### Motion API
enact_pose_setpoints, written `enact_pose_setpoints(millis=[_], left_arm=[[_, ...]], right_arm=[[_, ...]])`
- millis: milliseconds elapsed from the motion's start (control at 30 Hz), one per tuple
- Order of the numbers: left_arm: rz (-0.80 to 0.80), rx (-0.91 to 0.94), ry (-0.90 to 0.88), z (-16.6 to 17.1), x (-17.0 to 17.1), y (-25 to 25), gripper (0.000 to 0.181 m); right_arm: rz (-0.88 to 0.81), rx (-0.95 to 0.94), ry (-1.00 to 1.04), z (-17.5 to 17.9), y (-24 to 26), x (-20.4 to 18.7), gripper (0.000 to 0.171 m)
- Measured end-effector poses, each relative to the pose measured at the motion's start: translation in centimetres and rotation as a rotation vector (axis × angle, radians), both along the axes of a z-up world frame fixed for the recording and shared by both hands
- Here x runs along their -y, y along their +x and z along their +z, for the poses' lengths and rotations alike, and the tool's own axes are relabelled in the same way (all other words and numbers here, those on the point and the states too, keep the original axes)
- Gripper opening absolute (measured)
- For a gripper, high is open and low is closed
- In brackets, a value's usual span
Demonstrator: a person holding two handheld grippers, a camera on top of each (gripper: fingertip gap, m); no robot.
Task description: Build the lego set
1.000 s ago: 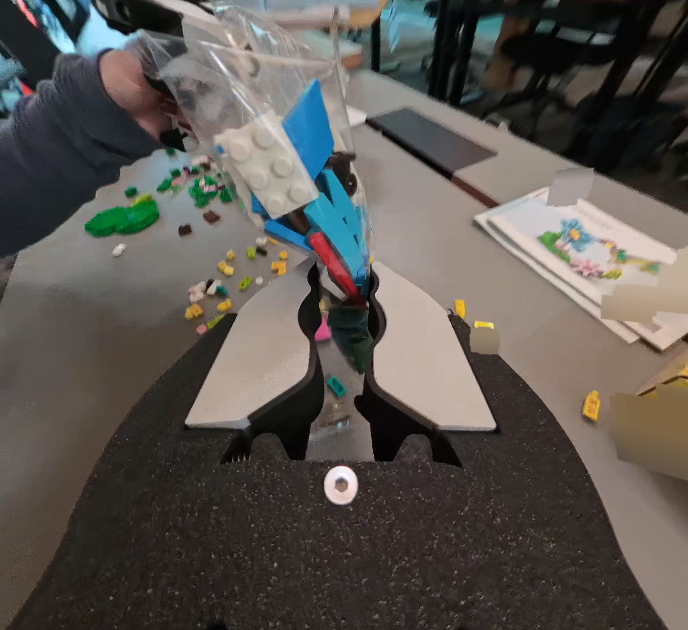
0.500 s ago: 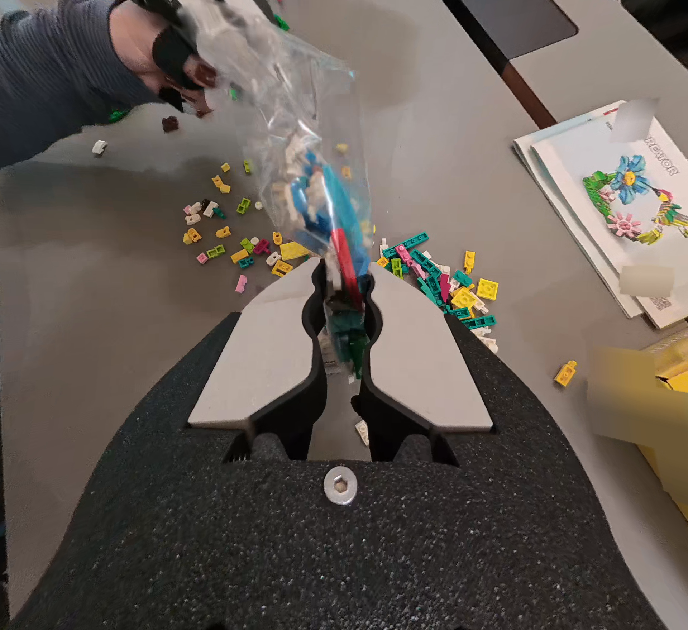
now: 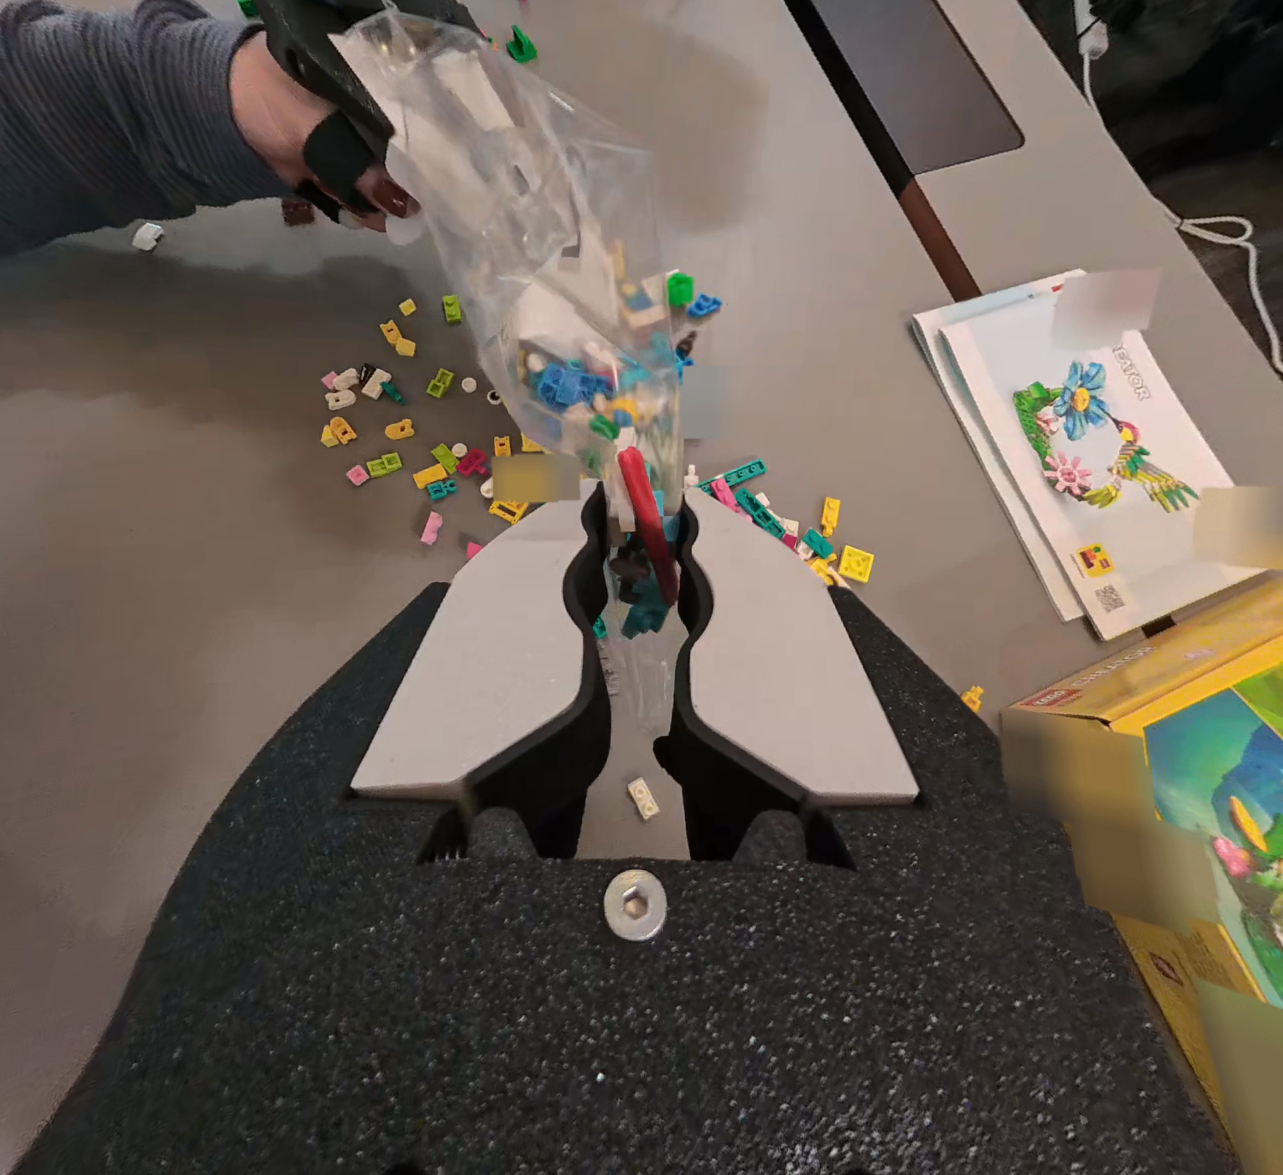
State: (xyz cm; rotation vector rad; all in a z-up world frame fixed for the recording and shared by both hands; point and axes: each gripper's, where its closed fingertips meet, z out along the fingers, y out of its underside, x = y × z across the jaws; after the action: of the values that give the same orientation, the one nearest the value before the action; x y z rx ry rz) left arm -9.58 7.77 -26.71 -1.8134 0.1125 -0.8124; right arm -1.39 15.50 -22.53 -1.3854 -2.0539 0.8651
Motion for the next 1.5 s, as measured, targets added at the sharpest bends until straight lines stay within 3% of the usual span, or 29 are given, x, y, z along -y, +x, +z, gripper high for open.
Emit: enact_pose_setpoints(millis=[400, 667, 800, 900, 1000, 1100, 1200, 1300, 1400, 1500], left_arm=[[-0.051, -0.010, -0.049, -0.6, 1.9, 0.0, 0.017], [0.022, -0.157, -0.064, -0.4, 2.5, -1.4, 0.021], [0.020, -0.205, -0.070, -0.4, 2.0, -1.0, 0.022], [0.041, -0.202, -0.066, -0.2, 1.7, -1.2, 0.022], [0.096, -0.198, -0.066, -0.1, 2.2, -2.6, 0.023], [0.175, -0.250, -0.105, -0.8, 2.9, -5.0, 0.028], [0.249, -0.310, -0.136, -1.1, 3.4, -7.3, 0.038], [0.303, -0.373, -0.177, -1.5, 3.7, -9.1, 0.044], [0.224, -0.421, -0.192, -1.9, 3.8, -8.7, 0.048], [0.110, -0.656, -0.201, -3.5, 4.3, -8.3, 0.047]], right_arm=[[0.021, -0.043, 0.065, 2.5, 1.0, 1.1, 0.015], [-0.074, -0.100, 0.071, 4.8, 3.9, 0.1, 0.015], [-0.148, -0.033, 0.271, 4.8, 5.8, -1.7, 0.015], [-0.170, -0.061, 0.240, 6.2, 7.4, -1.4, 0.015], [-0.307, -0.061, 0.338, 7.3, 11.9, -3.1, 0.015], [-0.570, -0.157, 0.395, 9.9, 18.9, -5.2, 0.015], [-0.894, -0.257, 0.342, 10.7, 27.0, -7.0, 0.015], [-1.123, -0.292, 0.189, 8.5, 33.1, -7.9, 0.015], [-1.134, -0.354, -0.162, 5.7, 34.3, -8.3, 0.015], [-1.137, -0.254, -0.378, 2.3, 34.5, -9.3, 0.018]])
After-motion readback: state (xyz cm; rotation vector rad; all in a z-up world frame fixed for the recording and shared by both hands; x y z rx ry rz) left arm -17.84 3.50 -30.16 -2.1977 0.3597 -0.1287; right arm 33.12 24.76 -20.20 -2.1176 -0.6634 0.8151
